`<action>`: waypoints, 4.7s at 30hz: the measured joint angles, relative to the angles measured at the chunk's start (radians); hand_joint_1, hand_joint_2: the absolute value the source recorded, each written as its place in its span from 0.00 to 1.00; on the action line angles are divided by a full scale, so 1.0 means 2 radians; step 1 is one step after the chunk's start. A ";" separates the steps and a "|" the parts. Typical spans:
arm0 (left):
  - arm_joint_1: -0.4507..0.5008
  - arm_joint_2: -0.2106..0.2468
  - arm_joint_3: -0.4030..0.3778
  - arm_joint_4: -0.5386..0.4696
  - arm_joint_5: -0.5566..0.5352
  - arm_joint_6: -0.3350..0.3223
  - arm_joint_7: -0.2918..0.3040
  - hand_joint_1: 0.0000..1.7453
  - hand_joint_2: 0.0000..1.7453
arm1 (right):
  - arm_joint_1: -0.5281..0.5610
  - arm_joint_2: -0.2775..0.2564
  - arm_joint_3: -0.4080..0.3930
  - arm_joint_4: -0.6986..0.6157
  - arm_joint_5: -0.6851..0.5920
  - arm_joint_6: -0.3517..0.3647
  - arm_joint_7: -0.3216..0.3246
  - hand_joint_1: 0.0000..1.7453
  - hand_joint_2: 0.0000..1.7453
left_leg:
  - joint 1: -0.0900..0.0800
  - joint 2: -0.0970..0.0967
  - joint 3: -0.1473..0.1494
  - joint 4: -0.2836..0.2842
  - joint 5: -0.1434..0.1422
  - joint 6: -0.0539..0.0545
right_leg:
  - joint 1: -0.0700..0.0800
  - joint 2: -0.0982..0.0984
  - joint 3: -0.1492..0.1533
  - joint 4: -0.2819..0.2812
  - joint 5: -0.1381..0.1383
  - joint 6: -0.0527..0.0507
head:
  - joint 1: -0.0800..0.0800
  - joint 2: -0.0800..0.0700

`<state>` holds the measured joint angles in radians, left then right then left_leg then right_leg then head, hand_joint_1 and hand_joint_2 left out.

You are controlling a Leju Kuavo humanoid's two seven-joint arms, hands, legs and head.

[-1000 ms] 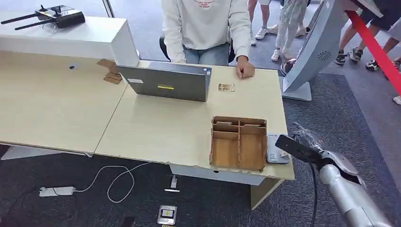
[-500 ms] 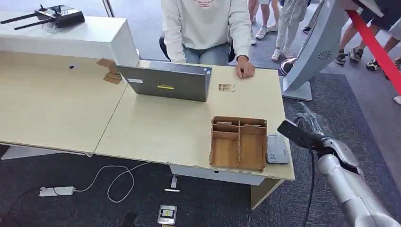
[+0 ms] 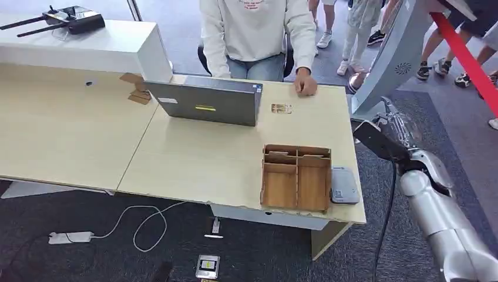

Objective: Pass the card to the sensor for recognition and then transmit it.

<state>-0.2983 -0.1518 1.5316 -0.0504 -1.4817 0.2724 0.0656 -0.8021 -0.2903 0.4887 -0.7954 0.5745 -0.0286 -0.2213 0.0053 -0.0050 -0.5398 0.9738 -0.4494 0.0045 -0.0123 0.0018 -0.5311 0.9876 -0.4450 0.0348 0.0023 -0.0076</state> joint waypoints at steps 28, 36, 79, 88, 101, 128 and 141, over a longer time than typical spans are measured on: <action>-0.018 -0.005 -0.005 0.000 -0.028 0.012 -0.010 0.00 0.00 | -0.110 0.174 0.019 0.124 0.086 -0.066 -0.010 1.00 1.00 | 0.000 0.000 0.000 0.000 0.000 -0.001 | 0.001 0.000 -0.001 0.001 0.000 0.000 | 0.000 0.000; -0.017 -0.005 -0.005 0.000 -0.028 0.022 -0.010 0.00 0.00 | -0.118 0.179 0.022 0.157 0.090 -0.065 -0.004 0.72 1.00 | 0.000 0.000 0.000 0.000 0.000 -0.001 | 0.001 0.000 -0.001 0.000 0.000 0.000 | 0.000 0.000; -0.008 -0.015 0.000 0.000 -0.022 0.035 0.018 0.00 0.00 | -0.138 0.111 -0.053 0.167 -0.022 -0.117 -0.002 0.00 1.00 | 0.000 0.000 0.000 0.000 0.000 -0.001 | 0.001 0.000 -0.001 0.000 0.000 -0.001 | 0.000 0.000; -0.008 -0.016 0.000 0.000 -0.013 0.031 0.021 0.00 0.00 | -0.082 0.074 -0.054 0.124 -0.028 -0.059 0.010 0.00 1.00 | 0.000 0.000 0.000 0.000 0.000 -0.001 | 0.000 0.000 -0.001 0.000 0.000 -0.001 | 0.000 0.000; -0.008 -0.015 0.000 0.000 -0.017 0.021 0.025 0.00 0.00 | -0.049 0.052 -0.054 0.084 -0.030 -0.037 0.033 0.00 1.00 | 0.000 0.000 0.000 0.000 0.000 -0.001 | 0.001 0.000 -0.001 0.000 0.000 -0.001 | 0.000 0.000; -0.003 -0.006 0.000 0.000 -0.013 0.007 0.043 0.00 0.00 | 0.005 0.017 -0.052 0.019 -0.014 0.052 0.084 0.00 1.00 | 0.000 0.000 0.000 0.000 0.000 -0.001 | 0.001 0.000 -0.001 0.000 0.000 -0.001 | 0.000 0.000; 0.001 -0.004 0.000 0.000 -0.011 0.000 0.033 0.00 0.00 | 0.047 -0.007 -0.052 -0.064 -0.019 0.107 0.109 0.00 1.00 | 0.000 0.000 0.000 0.000 0.000 -0.001 | 0.001 0.000 -0.001 0.000 0.000 -0.001 | 0.000 0.000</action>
<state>-0.2959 -0.1591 1.5309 -0.0507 -1.5038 0.2728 0.1312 -0.7079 -0.3037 0.3849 -0.9227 0.5360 0.1858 -0.0034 0.0057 -0.0047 -0.5405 0.9739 -0.4488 0.0034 -0.0112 0.0022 -0.5329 0.9881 -0.4447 0.0337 0.0023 -0.0076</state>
